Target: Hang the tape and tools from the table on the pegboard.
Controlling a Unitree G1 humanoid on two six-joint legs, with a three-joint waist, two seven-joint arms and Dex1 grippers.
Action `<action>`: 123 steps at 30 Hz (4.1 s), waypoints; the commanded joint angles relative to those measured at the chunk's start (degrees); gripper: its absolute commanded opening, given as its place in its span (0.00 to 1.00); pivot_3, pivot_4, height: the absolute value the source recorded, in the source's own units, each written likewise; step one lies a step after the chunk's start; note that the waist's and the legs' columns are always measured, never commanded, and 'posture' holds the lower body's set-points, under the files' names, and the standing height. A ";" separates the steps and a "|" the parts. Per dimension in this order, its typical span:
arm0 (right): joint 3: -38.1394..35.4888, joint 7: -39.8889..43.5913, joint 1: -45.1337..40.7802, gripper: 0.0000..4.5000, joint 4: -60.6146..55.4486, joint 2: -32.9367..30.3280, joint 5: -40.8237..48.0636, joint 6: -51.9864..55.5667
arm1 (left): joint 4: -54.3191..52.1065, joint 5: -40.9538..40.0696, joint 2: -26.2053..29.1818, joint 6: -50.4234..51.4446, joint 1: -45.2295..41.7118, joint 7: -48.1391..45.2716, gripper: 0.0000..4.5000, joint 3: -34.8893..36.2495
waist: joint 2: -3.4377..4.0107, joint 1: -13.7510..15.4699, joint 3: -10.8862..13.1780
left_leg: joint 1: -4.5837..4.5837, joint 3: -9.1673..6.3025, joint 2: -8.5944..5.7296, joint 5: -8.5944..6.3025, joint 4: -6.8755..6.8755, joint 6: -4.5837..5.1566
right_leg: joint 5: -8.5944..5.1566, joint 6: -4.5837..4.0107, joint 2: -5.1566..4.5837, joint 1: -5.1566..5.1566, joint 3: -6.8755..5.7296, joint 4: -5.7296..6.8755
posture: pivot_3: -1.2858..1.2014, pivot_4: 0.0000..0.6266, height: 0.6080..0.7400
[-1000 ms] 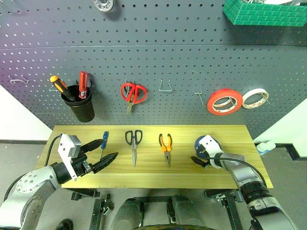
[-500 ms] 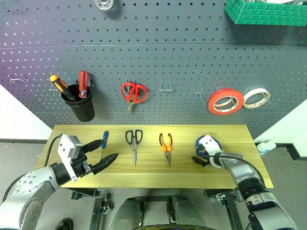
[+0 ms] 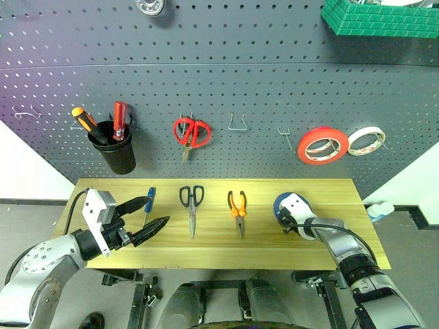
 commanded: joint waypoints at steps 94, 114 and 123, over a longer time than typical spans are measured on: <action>-12.89 1.59 3.89 0.31 -16.61 8.08 16.32 -31.70 | 7.46 -3.14 1.91 -7.52 -1.95 -17.38 0.97 4.37 | 0.40 -0.31 -4.33 | 0.33 0.07 -0.01 0.05 0.18 -0.06 | 0.18 0.14 0.11 0.16 0.02 0.42 | 0.50 0.00 0.93; -13.18 10.34 10.90 1.00 -21.83 5.53 23.89 -23.44 | 7.33 -3.76 2.47 -7.00 -1.75 -17.62 0.97 4.60 | 0.38 -0.26 -4.34 | 0.38 0.07 -0.01 0.06 0.19 -0.06 | 0.17 0.14 0.13 0.18 0.04 0.50 | 0.50 0.00 0.93; -5.55 0.61 10.59 1.00 -31.14 7.40 17.82 -1.67 | 8.64 -1.19 1.61 -10.10 2.07 -16.87 0.97 6.82 | 0.34 -0.26 -4.38 | 0.48 0.08 0.01 0.06 0.23 -0.07 | 0.09 0.02 0.17 0.12 0.10 0.77 | 0.51 0.00 0.93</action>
